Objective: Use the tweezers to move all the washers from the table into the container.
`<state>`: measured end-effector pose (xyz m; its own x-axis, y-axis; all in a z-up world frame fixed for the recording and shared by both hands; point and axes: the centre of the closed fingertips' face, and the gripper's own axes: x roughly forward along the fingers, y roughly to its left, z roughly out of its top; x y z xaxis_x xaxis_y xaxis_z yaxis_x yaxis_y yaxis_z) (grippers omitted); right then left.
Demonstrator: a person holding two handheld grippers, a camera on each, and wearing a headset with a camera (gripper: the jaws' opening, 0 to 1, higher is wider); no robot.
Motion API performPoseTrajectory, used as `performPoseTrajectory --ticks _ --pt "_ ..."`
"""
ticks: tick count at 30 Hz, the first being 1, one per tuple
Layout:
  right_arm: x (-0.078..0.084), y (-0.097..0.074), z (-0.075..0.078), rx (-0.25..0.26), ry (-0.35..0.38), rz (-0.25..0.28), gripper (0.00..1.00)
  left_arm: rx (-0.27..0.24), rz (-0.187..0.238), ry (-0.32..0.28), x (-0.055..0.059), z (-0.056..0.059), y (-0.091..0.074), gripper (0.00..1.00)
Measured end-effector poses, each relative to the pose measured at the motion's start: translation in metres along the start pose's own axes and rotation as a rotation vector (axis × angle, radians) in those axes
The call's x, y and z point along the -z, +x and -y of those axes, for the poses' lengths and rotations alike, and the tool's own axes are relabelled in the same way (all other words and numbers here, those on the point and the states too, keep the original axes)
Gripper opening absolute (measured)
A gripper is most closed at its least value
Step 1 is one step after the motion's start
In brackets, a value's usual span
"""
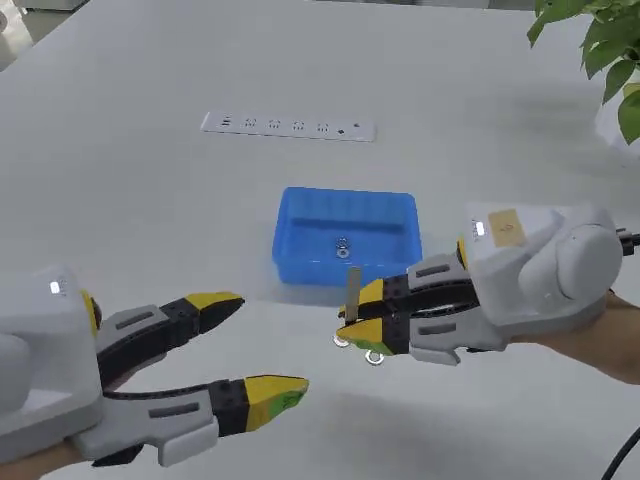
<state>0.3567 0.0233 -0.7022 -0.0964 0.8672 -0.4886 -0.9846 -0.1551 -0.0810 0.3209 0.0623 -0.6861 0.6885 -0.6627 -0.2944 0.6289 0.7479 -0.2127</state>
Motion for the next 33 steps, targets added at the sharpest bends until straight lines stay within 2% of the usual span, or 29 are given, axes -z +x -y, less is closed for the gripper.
performPoseTrajectory --ticks 2,5,7,8,11,13,19,24,27,33 --pt "-0.005 -0.004 0.005 0.001 -0.012 0.003 0.09 -0.007 0.013 -0.017 0.0 0.001 -0.003 0.7" --pt "-0.013 -0.01 0.016 0.014 -0.022 0.015 0.09 -0.014 0.036 -0.036 -0.001 0.002 -0.005 0.78" --pt "-0.019 -0.012 0.024 0.022 -0.019 0.018 0.09 0.001 0.079 -0.057 -0.005 0.007 -0.007 0.86" --pt "-0.024 -0.013 0.029 0.034 -0.031 0.021 0.09 0.015 0.099 -0.096 -0.008 0.01 -0.007 0.91" --pt "-0.038 -0.017 0.042 0.056 -0.025 0.056 0.09 0.015 0.092 -0.081 -0.006 0.01 -0.008 0.96" --pt "-0.043 -0.018 0.053 0.073 -0.029 0.064 0.09 0.009 0.072 -0.07 -0.003 0.009 -0.007 0.99" --pt "-0.048 -0.015 0.084 0.109 -0.036 0.068 0.09 -0.001 0.052 -0.057 0.001 0.005 -0.007 1.0" --pt "-0.042 0.001 0.112 0.135 -0.016 0.068 0.1 -0.02 0.041 -0.05 0.002 0.0 -0.011 1.0" --pt "-0.031 0.014 0.126 0.143 -0.001 0.056 0.1 -0.033 0.028 -0.053 0.007 -0.004 -0.013 1.0" --pt "-0.009 0.034 0.137 0.136 0.068 0.045 0.1 -0.045 0.015 -0.069 0.013 -0.006 -0.015 0.99"
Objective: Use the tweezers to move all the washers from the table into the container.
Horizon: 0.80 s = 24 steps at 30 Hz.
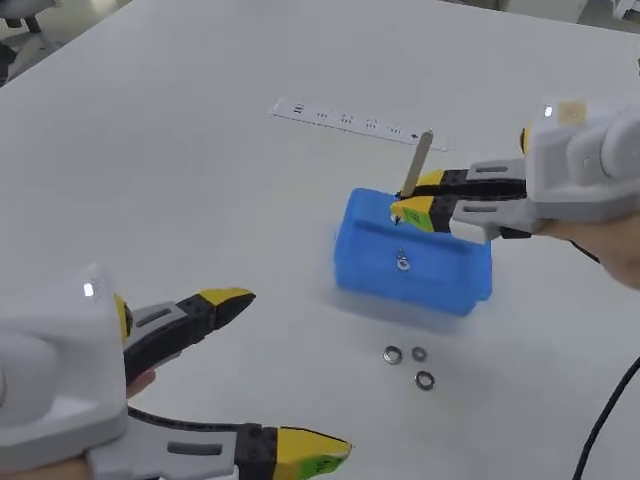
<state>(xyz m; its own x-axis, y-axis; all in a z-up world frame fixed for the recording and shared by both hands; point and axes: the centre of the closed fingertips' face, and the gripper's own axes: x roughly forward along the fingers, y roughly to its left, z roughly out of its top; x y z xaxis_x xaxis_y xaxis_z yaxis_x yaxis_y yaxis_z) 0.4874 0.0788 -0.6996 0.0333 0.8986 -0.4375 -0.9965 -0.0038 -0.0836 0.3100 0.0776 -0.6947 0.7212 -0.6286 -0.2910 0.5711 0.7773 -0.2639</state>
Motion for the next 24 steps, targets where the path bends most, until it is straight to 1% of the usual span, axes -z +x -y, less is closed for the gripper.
performPoseTrajectory --ticks 2,7,10,12,15,18,22,24 --pt "0.006 0.005 0.001 -0.001 0.02 -0.003 0.1 -0.006 -0.007 -0.01 0.002 -0.001 0.0 0.99" --pt "0.028 0.019 0.003 0.005 0.052 -0.033 0.1 -0.017 -0.019 -0.023 0.005 -0.003 0.0 0.99" --pt "0.041 0.025 0.003 0.01 0.05 -0.065 0.1 -0.025 -0.032 -0.02 0.005 -0.005 0.0 0.99" --pt "0.046 0.027 0.002 0.009 0.048 -0.079 0.1 -0.029 -0.03 -0.02 0.004 -0.007 0.0 0.99" --pt "0.05 0.03 -0.001 0.005 0.041 -0.089 0.1 -0.036 -0.025 -0.023 0.002 -0.01 -0.002 0.99" --pt "0.055 0.032 -0.003 0.002 0.029 -0.104 0.1 -0.042 -0.032 -0.022 0.003 -0.011 -0.004 0.99" --pt "0.059 0.032 -0.005 -0.001 0.024 -0.118 0.1 -0.043 -0.036 -0.028 0.005 -0.011 -0.005 0.99" --pt "0.061 0.032 -0.008 -0.005 0.027 -0.116 0.1 -0.046 -0.039 -0.026 0.005 -0.01 -0.006 0.99"
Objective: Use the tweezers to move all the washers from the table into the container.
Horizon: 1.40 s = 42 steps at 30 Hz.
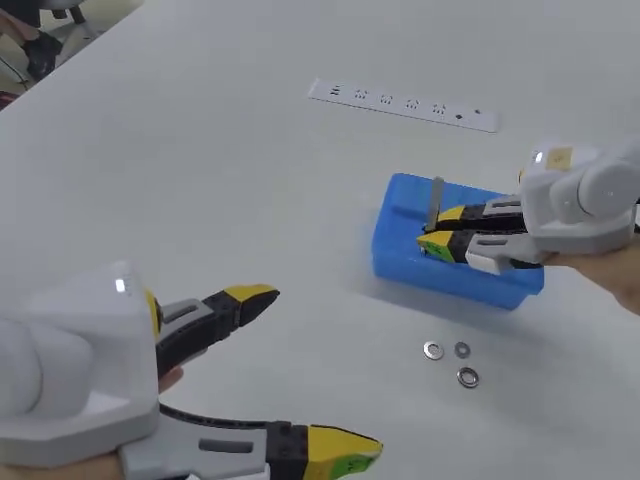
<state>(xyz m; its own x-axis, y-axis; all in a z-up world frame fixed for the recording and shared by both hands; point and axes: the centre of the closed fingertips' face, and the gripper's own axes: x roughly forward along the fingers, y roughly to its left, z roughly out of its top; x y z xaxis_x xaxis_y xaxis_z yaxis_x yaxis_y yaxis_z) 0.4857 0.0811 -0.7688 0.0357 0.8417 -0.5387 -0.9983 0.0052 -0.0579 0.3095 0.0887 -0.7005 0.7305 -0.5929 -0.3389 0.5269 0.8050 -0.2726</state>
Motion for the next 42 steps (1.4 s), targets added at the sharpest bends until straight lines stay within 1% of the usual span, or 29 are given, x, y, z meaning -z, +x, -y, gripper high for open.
performPoseTrajectory --ticks 1,2,5,13,18,23,26,28,29,31,32,33,35,36,38,39,40,41,42 --pt "0.001 0.0 -0.001 -0.003 0.005 0.002 0.1 -0.003 -0.001 0.0 0.0 0.0 -0.001 0.99" --pt "-0.001 0.0 -0.001 0.002 0.003 0.015 0.1 -0.002 -0.002 -0.002 0.0 0.001 -0.001 0.99" --pt "0.0 -0.001 0.0 0.009 0.017 0.016 0.1 -0.004 0.003 -0.01 0.0 0.002 -0.003 0.99" --pt "0.0 -0.006 0.002 0.021 0.015 0.011 0.11 -0.007 -0.001 -0.01 0.001 0.001 -0.004 0.99" --pt "-0.008 -0.012 0.004 0.032 0.03 0.041 0.11 0.001 0.002 -0.007 0.0 0.003 -0.002 0.99" --pt "-0.013 -0.016 0.007 0.043 0.038 0.055 0.11 0.005 0.01 -0.001 -0.004 0.002 0.002 0.99" --pt "-0.015 -0.018 0.008 0.045 0.036 0.059 0.09 0.018 0.013 0.013 -0.011 -0.001 0.009 0.99" --pt "-0.017 -0.019 0.007 0.043 0.037 0.062 0.09 0.019 0.019 0.03 -0.019 -0.007 0.014 0.98" --pt "-0.019 -0.02 0.007 0.048 0.048 0.069 0.09 0.021 0.033 0.035 -0.026 -0.012 0.017 0.98" --pt "-0.022 -0.023 0.006 0.048 0.05 0.08 0.08 0.025 0.094 0.025 -0.045 -0.019 0.023 0.98" --pt "-0.023 -0.023 0.006 0.048 0.047 0.079 0.08 0.026 0.11 0.024 -0.05 -0.023 0.026 0.97" --pt "-0.024 -0.024 0.005 0.046 0.04 0.077 0.08 0.027 0.113 0.026 -0.055 -0.029 0.029 0.97" --pt "-0.026 -0.026 0.004 0.042 0.032 0.077 0.08 0.03 0.114 0.047 -0.061 -0.036 0.036 0.96" --pt "-0.028 -0.027 0.003 0.039 0.033 0.084 0.08 0.037 0.102 0.068 -0.064 -0.04 0.041 0.95" --pt "-0.032 -0.03 0.001 0.036 0.03 0.09 0.08 0.041 0.084 0.099 -0.065 -0.045 0.049 0.91" --pt "-0.033 -0.031 -0.001 0.033 0.024 0.092 0.08 0.043 0.076 0.118 -0.067 -0.048 0.056 0.89" --pt "-0.034 -0.032 -0.003 0.027 0.016 0.092 0.08 0.055 0.066 0.127 -0.068 -0.049 0.064 0.89" --pt "-0.035 -0.033 -0.004 0.022 0.007 0.089 0.08 0.059 0.063 0.132 -0.068 -0.049 0.066 0.88" --pt "-0.035 -0.033 -0.006 0.017 -0.003 0.086 0.08 0.076 0.06 0.149 -0.071 -0.048 0.074 0.88"
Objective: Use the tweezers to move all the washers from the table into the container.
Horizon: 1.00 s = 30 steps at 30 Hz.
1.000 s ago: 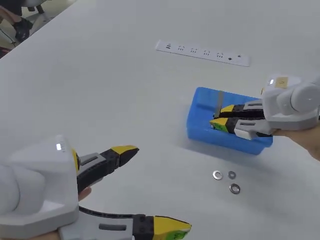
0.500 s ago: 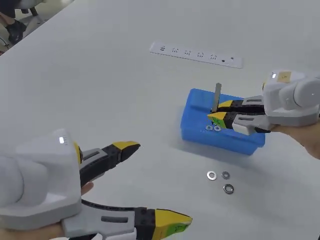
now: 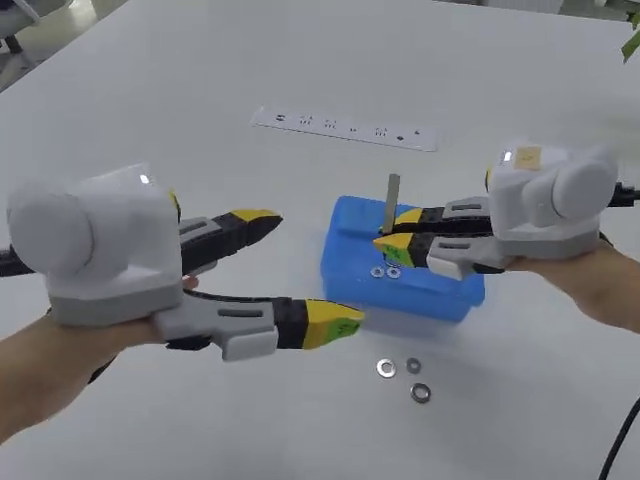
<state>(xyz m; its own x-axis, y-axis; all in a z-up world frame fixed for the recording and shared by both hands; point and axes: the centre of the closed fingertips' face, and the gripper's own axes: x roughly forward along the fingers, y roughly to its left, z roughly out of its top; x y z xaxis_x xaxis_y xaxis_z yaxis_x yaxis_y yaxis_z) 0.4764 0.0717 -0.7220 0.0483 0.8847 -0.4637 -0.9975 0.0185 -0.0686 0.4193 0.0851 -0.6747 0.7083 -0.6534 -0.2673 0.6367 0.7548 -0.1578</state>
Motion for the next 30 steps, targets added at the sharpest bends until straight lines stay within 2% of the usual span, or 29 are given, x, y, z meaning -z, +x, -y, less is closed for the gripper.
performPoseTrajectory --ticks 4,8,10,14,16,24,30 --pt "0.002 -0.003 -0.004 -0.02 -0.033 -0.015 0.08 0.048 0.003 0.033 -0.013 0.0 0.024 0.84" --pt "0.004 -0.007 -0.004 -0.032 -0.054 -0.026 0.09 0.079 0.013 0.048 -0.024 -0.002 0.04 0.81" --pt "0.005 -0.009 -0.003 -0.032 -0.063 -0.029 0.09 0.1 0.013 0.067 -0.029 -0.001 0.047 0.76" --pt "0.004 -0.013 -0.003 -0.032 -0.067 -0.024 0.09 0.135 0.019 0.079 -0.034 0.002 0.053 0.63" --pt "0.004 -0.014 -0.003 -0.034 -0.071 -0.025 0.09 0.157 0.024 0.089 -0.037 0.005 0.055 0.52" --pt "0.002 -0.014 -0.008 -0.045 -0.076 -0.024 0.09 0.204 0.04 0.133 -0.047 0.012 0.059 0.3" --pt "-0.001 -0.013 -0.014 -0.074 -0.076 -0.015 0.09 0.231 0.019 0.154 -0.045 0.014 0.058 0.24"
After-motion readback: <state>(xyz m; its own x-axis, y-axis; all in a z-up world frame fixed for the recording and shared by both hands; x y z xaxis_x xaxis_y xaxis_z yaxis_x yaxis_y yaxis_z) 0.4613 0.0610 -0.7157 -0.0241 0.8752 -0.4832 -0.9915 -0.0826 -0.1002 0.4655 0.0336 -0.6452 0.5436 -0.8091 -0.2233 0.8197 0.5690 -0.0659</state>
